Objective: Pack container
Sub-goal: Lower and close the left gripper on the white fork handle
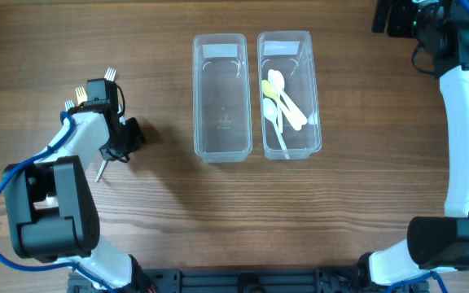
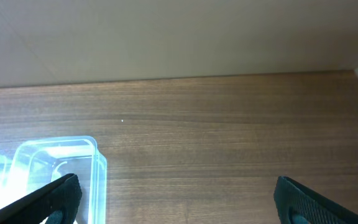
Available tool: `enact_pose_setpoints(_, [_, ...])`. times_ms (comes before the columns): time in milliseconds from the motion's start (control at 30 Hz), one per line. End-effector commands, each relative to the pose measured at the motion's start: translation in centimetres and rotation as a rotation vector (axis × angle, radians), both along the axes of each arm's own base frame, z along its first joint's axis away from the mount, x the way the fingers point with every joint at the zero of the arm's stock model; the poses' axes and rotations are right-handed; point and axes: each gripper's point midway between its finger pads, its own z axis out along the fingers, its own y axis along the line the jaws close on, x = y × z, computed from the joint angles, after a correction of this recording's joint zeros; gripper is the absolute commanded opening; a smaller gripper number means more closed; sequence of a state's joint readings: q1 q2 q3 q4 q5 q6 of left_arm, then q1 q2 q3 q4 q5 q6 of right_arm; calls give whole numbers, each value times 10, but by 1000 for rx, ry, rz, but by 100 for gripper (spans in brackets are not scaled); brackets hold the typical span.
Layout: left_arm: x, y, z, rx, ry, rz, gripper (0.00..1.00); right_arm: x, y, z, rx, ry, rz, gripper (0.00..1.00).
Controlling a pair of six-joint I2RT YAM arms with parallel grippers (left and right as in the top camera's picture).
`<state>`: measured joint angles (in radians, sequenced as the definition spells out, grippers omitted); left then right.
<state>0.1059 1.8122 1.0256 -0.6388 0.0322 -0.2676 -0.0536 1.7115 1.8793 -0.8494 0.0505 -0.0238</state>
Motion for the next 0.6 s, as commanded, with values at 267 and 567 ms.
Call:
enact_pose_setpoints(267, [2, -3, -2, -18, 7, 0, 100, 1, -4, -4, -12, 8, -15, 99])
enact_pose_setpoints(567, [26, 0, 63, -9, -68, -1, 100, 1, -4, -4, -12, 8, -15, 100])
